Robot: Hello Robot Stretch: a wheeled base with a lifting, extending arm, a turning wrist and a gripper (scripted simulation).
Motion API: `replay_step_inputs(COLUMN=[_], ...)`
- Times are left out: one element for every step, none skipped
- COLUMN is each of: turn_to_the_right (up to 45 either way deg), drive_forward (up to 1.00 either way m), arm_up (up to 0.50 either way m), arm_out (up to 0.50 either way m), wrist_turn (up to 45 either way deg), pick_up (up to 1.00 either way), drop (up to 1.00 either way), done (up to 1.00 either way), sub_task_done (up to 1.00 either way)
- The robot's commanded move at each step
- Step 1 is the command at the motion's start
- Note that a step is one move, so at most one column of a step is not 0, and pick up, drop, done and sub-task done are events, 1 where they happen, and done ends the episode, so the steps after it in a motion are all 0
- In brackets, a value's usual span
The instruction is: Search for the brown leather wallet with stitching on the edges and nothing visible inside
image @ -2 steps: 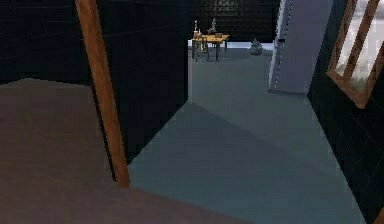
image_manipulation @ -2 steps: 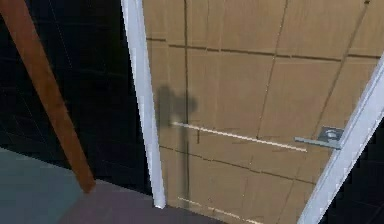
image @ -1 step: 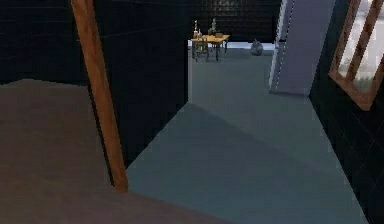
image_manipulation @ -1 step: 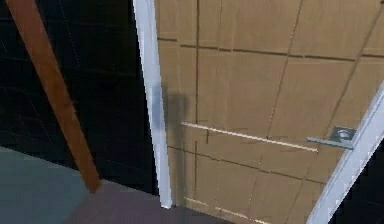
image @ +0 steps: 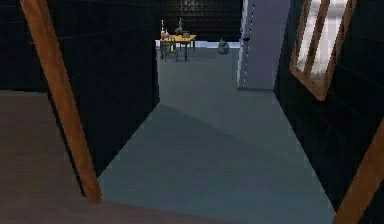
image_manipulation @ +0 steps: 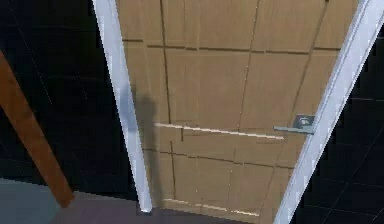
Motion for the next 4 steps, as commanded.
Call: replay_step_inputs(turn_to_the_right=[0.0, 0.0, 0.0, 6.0], drive_forward=[1.0, 1.0, 1.0, 0.0], arm_up=[0.0, 0.0, 0.0, 0.0], arm_out=[0.0, 0.0, 0.0, 0.0], wrist_turn=[0.0, 0.0, 0.0, 0.0], pick_up=[0.0, 0.0, 0.0, 0.0], drop=[0.0, 0.0, 0.0, 0.0], done=[0.0, 0.0, 0.0, 0.0], sub_task_done=[0.0, 0.0, 0.0, 0.0])
